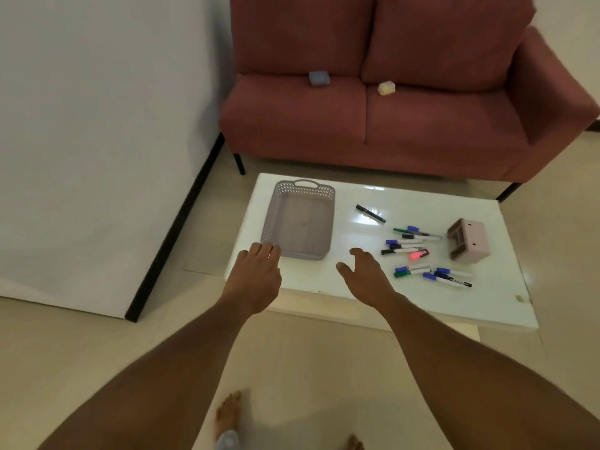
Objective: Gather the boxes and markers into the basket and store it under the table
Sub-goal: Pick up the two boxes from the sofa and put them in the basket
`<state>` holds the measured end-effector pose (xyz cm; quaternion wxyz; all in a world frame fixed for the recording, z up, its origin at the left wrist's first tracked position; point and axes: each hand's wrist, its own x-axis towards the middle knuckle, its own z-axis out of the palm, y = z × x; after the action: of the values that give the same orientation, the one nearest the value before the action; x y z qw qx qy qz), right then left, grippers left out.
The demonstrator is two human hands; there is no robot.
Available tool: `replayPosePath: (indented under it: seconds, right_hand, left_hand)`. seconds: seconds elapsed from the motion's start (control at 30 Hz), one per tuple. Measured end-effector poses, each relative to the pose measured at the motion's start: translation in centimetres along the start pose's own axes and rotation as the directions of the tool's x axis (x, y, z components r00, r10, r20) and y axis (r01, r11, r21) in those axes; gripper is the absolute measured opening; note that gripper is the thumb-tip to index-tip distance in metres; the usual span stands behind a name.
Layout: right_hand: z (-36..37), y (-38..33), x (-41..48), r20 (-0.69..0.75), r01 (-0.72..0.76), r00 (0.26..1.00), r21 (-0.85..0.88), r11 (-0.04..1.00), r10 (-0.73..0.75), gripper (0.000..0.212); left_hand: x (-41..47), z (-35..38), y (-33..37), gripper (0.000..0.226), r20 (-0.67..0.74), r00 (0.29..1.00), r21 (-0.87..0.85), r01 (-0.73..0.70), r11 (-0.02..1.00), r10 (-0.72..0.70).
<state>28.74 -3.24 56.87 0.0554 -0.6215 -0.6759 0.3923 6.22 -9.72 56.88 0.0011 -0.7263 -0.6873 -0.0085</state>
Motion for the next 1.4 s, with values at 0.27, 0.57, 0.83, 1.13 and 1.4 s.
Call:
replayPosePath:
  seconds: [0.27,0.57,0.83,1.13,1.4]
  right_hand:
    - [4.6,-11.3,1.0,-0.095,-0.001,0.995,-0.043,0.999,-0.003,0.056]
    - [11.8,-21.6,4.6,-0.214,-0.084,0.974,-0.061,0.995,0.069,0.055]
    - [14.4,-26.6,14.4,-0.337,-0.120,0.936,-0.025,0.992,0.104,0.052]
    - [12.9,-30.5,30.1,-0.327,-0.179,0.926,0.051,0.982,0.186,0.052]
    - [4.5,-36.1,41.3,-0.405,-0.156,0.904,-0.016,0.988,0.136,0.047]
  left_hand:
    - [-1.4,-2.7,-15.9,0.024,-0.022,1.000,-0.001,0.000,1.000,0.000]
    - [0.6,-5.2,-32.9,0.028,-0.004,0.999,-0.009,-0.038,0.999,0.038]
    - [9.3,-3.9,-40.0,0.025,0.062,0.991,-0.030,-0.113,0.993,0.115]
    - [27.1,-4.1,-44.9,0.034,0.139,0.962,-0.004,-0.238,0.971,0.237]
    - [43.5,-7.2,-47.8,0.043,0.082,0.926,-0.011,-0.370,0.929,0.369]
